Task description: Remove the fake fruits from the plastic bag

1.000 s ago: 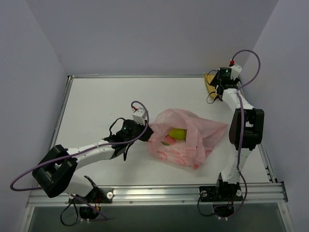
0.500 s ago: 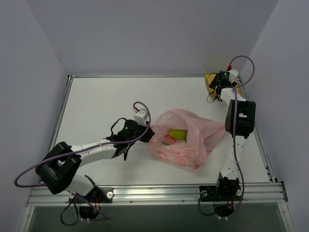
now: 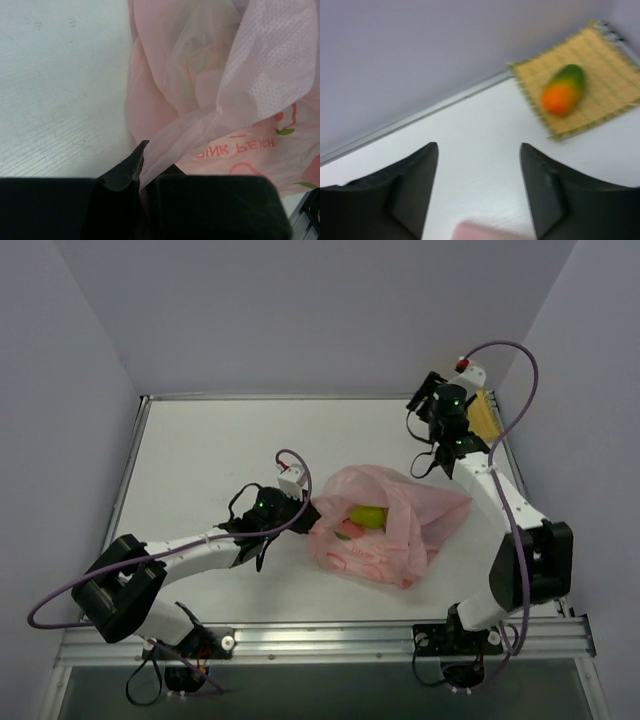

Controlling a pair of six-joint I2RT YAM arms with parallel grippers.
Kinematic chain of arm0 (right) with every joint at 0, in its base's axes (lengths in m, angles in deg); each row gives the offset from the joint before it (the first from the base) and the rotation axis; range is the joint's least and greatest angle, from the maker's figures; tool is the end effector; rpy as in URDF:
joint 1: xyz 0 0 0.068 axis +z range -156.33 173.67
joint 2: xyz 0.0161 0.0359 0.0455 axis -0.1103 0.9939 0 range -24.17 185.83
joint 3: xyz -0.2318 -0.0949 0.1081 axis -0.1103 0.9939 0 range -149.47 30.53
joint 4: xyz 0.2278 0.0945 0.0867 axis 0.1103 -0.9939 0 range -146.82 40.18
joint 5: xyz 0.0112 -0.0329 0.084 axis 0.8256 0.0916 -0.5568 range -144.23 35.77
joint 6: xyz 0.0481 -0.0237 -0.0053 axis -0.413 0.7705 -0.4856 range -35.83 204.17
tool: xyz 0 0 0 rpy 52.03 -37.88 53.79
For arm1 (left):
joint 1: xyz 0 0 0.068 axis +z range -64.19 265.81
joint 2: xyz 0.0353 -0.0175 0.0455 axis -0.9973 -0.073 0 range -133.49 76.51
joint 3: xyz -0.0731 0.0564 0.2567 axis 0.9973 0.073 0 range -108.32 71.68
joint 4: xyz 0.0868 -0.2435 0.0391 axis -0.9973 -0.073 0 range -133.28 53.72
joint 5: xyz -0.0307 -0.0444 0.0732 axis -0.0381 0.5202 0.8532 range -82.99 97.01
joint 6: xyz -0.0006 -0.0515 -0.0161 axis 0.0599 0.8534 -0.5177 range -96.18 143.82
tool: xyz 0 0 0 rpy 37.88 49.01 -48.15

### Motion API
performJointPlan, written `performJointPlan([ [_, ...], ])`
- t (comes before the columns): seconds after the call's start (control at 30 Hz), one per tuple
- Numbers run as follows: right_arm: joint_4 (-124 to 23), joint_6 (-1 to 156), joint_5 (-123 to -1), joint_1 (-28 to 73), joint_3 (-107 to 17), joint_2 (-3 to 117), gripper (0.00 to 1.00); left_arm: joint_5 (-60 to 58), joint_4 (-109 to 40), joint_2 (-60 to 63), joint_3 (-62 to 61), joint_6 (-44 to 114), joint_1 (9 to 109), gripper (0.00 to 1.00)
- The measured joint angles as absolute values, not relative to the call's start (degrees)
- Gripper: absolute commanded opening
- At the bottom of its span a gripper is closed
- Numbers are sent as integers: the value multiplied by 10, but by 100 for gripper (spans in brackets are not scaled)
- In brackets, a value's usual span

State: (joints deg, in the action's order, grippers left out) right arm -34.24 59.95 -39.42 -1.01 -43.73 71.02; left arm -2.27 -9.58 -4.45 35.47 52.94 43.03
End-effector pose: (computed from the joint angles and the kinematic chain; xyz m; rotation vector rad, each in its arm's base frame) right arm 0.4010 0.0282 0.3348 0.4643 1.5981 0.1762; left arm 0.2153 -0.2070 0.2104 0.3562 1.9794 -0.9874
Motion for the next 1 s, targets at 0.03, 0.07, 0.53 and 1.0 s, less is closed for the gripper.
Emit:
performJointPlan([
  [0.03,-332,596,-387,34,-399,651,50,-20,-99,-40,355,529,430,2],
  [0.07,-317,594,-378,100,-356,582,42,-19,-101,-36,355,529,430,2],
  [0.53,-484,469,-187,753,-162,289,31,-1,-109,-20,355,525,430,2],
  [1.0,-556,331,-69,559,-127,462,77,9,-118,-19,355,523,430,2],
])
